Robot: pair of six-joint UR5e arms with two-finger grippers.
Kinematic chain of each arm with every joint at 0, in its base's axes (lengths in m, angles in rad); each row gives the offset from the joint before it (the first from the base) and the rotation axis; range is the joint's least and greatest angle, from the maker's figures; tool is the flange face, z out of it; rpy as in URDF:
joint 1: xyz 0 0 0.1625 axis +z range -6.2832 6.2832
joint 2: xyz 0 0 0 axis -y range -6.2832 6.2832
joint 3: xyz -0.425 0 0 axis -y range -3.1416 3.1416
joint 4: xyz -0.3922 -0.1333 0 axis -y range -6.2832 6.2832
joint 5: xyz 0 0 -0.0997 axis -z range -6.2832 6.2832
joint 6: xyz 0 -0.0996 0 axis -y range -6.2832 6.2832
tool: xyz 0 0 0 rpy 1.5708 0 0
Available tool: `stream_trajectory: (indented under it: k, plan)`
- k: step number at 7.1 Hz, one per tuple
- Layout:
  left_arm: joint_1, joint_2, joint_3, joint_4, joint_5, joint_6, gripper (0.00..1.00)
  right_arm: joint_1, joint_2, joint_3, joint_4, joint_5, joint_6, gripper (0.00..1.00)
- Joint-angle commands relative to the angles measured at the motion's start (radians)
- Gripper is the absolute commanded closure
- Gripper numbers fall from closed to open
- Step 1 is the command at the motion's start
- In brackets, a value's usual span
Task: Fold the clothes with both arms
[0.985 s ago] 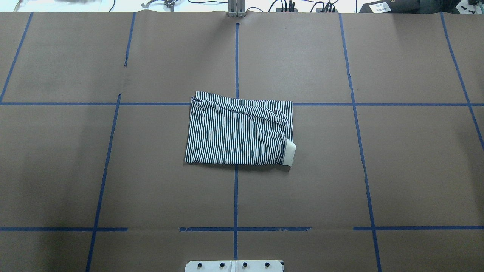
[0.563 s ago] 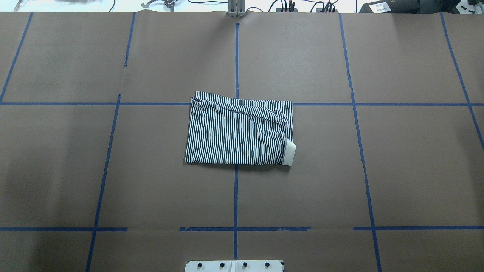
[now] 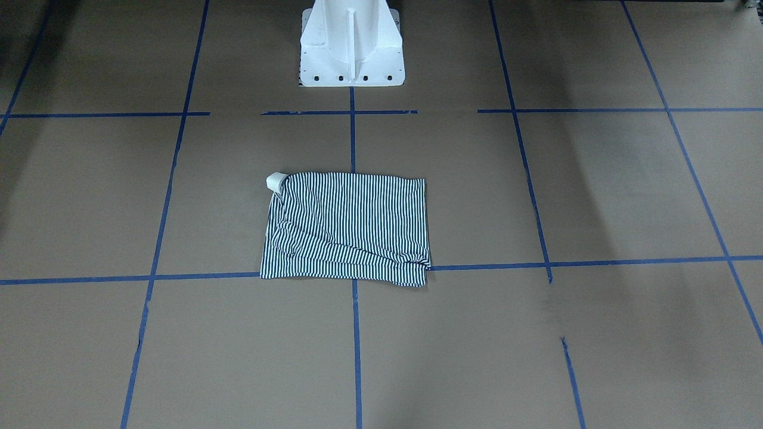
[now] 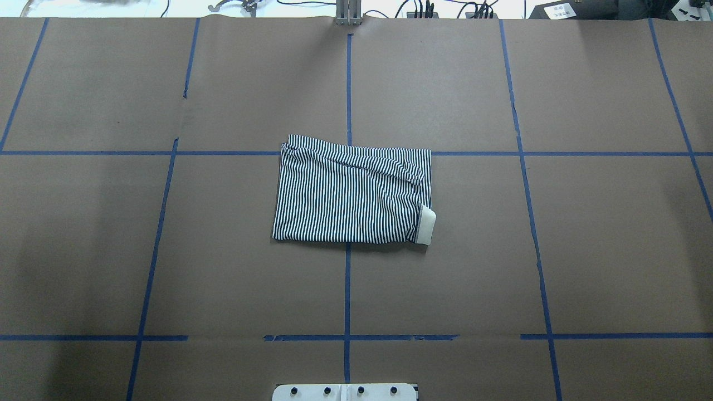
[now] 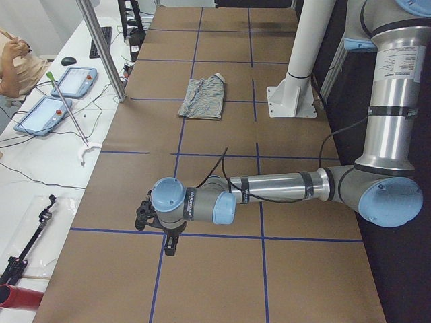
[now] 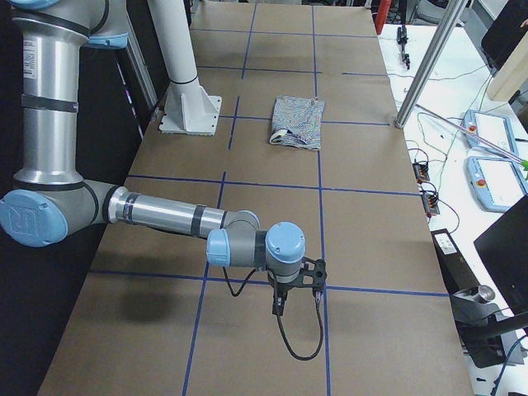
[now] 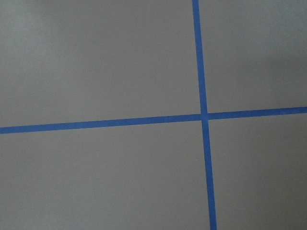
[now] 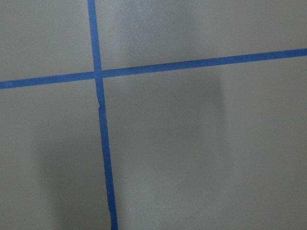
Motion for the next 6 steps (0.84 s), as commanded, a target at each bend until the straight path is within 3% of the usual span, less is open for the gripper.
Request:
stream_trajectory:
  k: [1,3,5,6]
  plan:
    - [0.009,-0.017,-0.001,0.002,0.001,0.002,0.00,-0.004,0.001,0.006,0.000,0.004,-0.002,0.00]
    - [0.026,-0.026,-0.001,0.007,0.001,0.001,0.00,-0.011,0.017,0.017,-0.011,0.007,-0.002,0.00]
    - [0.027,-0.022,0.001,0.007,0.001,0.001,0.00,-0.022,0.021,0.136,-0.161,0.007,0.001,0.00]
    - [0.027,-0.019,0.004,0.007,0.001,0.001,0.00,-0.024,0.017,0.153,-0.181,0.007,0.001,0.00]
